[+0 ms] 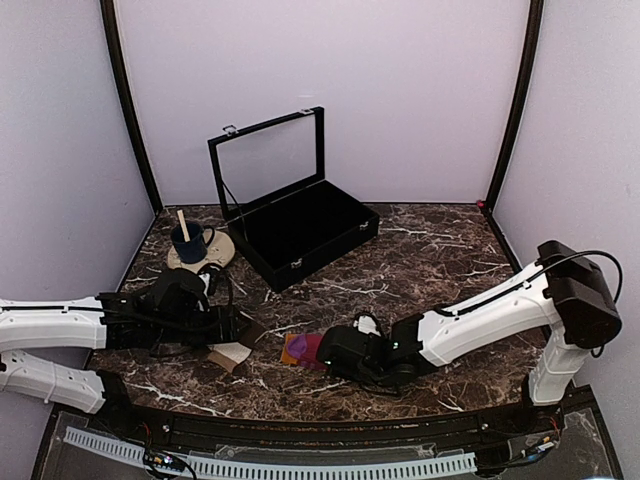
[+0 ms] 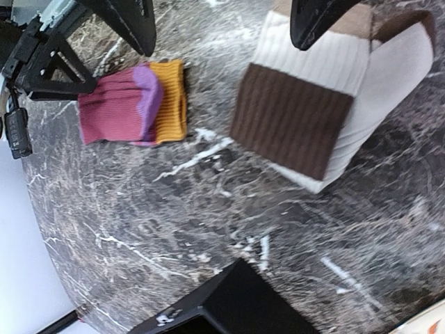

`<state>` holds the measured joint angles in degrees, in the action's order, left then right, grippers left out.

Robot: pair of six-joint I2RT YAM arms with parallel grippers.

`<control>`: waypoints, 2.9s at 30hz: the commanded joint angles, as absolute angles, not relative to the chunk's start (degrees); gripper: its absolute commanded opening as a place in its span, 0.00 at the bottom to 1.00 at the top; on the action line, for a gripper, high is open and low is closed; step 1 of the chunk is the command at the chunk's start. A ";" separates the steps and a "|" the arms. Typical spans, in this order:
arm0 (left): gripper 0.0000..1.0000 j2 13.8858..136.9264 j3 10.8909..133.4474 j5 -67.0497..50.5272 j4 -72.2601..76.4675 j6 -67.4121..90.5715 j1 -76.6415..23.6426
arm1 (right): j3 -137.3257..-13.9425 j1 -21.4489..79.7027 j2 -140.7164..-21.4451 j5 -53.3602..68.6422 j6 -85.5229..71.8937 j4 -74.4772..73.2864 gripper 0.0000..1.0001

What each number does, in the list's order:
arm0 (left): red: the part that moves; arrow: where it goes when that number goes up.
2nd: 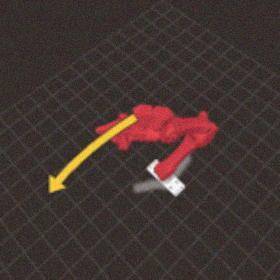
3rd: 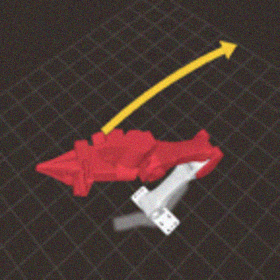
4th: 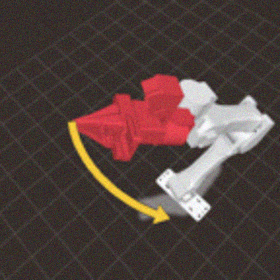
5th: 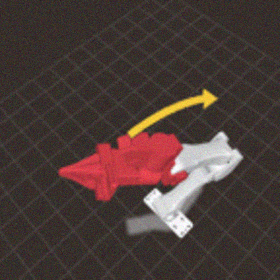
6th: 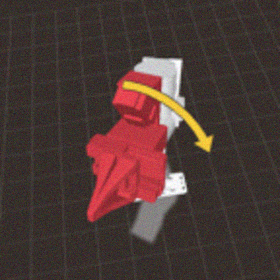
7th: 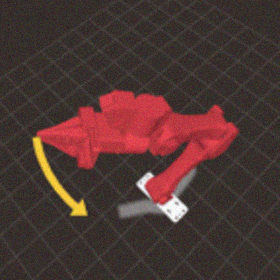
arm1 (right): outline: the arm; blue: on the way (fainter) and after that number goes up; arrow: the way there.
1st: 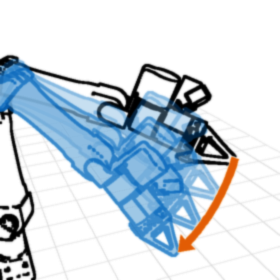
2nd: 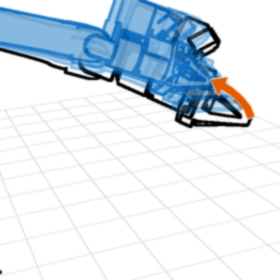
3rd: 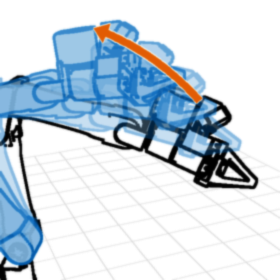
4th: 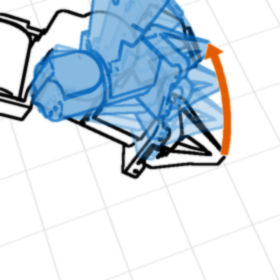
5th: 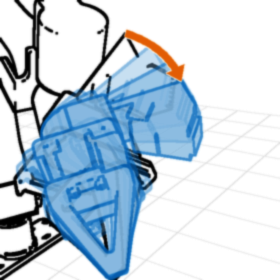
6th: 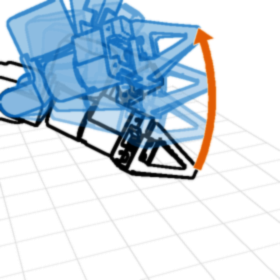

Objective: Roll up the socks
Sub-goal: Rotate the sock at the center of the board.

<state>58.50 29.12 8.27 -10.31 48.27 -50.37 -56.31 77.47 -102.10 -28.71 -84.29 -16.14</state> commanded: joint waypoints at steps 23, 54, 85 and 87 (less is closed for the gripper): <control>0.32 85.16 44.36 -1.01 2.09 44.03 -58.58 | -56.15 66.94 -90.52 -30.04 -61.28 -24.35 0.29; 0.00 89.86 38.89 -4.55 -2.46 47.33 -65.83 | -56.35 60.12 -103.43 -14.85 -52.50 -14.32 0.12; 0.00 95.18 37.99 5.40 -8.04 43.80 -62.10 | -51.59 74.23 -99.82 -15.76 -67.51 -16.74 0.12; 0.00 95.00 37.73 5.27 -7.31 42.26 -61.29 | -52.24 75.39 -100.57 -15.29 -67.98 -16.41 0.12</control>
<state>93.58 41.36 2.55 0.64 45.80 -63.11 -51.64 73.06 -99.09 -16.56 -65.41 -14.57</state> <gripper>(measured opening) 0.012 0.119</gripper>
